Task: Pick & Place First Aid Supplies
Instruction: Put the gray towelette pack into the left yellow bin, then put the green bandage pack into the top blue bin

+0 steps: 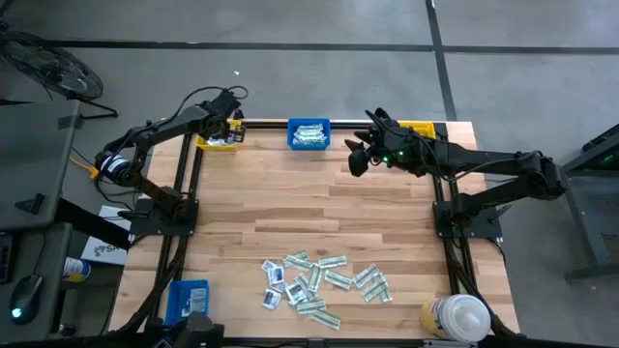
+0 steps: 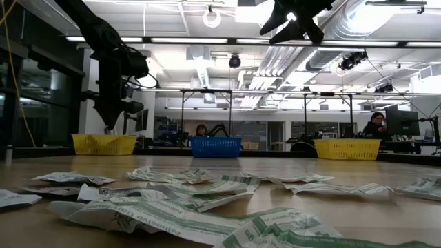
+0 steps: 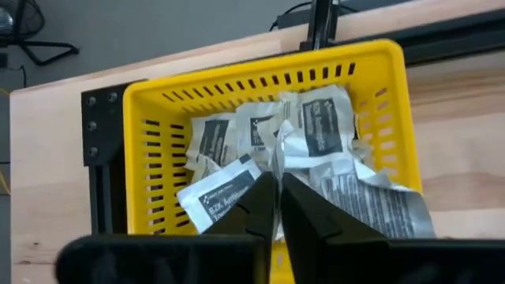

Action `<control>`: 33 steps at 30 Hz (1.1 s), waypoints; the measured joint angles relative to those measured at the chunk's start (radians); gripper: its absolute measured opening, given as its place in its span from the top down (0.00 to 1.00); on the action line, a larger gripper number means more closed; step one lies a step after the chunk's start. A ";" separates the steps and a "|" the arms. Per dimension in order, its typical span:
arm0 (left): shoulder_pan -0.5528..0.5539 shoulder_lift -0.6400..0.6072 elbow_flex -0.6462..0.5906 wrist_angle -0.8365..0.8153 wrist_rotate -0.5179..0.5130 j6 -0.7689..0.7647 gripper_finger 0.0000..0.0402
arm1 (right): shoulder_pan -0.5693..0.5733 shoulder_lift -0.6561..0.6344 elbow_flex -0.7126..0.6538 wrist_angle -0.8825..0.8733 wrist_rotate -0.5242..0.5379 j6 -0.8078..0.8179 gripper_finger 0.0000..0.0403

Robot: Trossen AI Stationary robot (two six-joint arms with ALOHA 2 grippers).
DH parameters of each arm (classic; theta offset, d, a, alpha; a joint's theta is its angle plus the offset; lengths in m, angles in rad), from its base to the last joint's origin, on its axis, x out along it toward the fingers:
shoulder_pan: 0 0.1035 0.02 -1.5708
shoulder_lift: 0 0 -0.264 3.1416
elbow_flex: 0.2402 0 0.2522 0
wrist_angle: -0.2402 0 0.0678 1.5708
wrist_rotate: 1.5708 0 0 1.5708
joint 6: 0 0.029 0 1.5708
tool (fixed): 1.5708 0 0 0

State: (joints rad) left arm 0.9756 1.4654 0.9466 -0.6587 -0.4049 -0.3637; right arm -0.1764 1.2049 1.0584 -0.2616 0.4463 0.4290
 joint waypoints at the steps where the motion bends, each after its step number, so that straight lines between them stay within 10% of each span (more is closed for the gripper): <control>1: 0.000 0.000 0.000 -0.005 -0.002 0.000 0.92 | 0.000 0.000 0.000 -0.005 -0.001 0.000 0.54; 12: 0.000 -0.002 0.000 -0.026 0.004 0.000 0.71 | 0.000 0.000 0.000 -0.081 -0.042 0.043 0.54; 26: 0.000 -0.094 0.036 -0.014 0.043 0.012 0.70 | 0.000 0.000 0.000 -0.187 -0.121 0.099 0.54; 33: -0.002 -0.141 0.069 0.006 0.222 0.064 0.70 | 0.000 0.000 -0.016 -0.213 -0.184 0.113 0.54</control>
State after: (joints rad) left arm 0.9735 1.3244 1.0153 -0.6524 -0.1830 -0.2993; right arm -0.1761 1.2053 1.0427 -0.4742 0.2626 0.5417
